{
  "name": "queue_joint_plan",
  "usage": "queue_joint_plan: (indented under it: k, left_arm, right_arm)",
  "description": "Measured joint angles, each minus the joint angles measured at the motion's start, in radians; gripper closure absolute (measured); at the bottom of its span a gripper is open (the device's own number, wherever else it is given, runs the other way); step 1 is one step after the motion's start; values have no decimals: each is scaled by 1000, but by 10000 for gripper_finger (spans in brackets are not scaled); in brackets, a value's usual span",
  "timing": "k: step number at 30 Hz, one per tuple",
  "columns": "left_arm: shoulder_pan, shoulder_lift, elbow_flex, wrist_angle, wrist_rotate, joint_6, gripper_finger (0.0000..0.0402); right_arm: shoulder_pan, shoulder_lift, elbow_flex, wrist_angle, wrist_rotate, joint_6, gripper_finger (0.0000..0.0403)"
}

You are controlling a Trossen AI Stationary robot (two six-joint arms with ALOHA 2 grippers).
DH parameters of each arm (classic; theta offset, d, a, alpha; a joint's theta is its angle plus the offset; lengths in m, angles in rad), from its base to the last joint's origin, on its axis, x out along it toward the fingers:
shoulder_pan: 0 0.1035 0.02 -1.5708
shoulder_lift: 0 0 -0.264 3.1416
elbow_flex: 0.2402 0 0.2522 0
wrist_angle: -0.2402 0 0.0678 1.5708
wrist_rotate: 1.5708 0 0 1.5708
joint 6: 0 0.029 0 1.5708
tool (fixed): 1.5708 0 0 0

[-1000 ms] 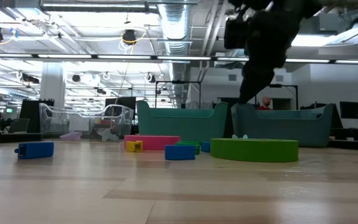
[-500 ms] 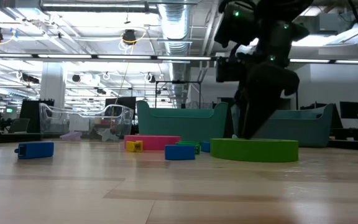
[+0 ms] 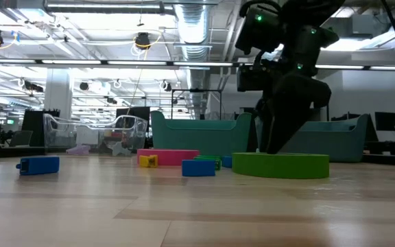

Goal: Pick and place Stapler, Stapler remover, tape
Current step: Put the green tape into the blue bin

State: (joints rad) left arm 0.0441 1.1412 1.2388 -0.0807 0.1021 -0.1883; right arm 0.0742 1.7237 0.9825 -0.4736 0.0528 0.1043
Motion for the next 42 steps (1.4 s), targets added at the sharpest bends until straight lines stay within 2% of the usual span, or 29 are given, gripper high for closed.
queue_joint_plan:
  k: [13,20,24,37,42]
  left_arm:
    - [0,0,-25,13,0,0,367]
    - [0,-2,-26,16,0,0,367]
    - [0,-2,-26,16,0,0,367]
    - [0,-2,-26,14,0,0,367]
    - [0,-2,-26,14,0,0,367]
  right_arm:
    - [-3,73,5,-10,-29,14,131]
    - [-3,69,6,-12,-28,25,141]
    - [-4,63,6,-10,-31,27,166]
    - [-3,63,6,-12,-54,28,285]
    - [-3,63,7,-15,-56,28,307]
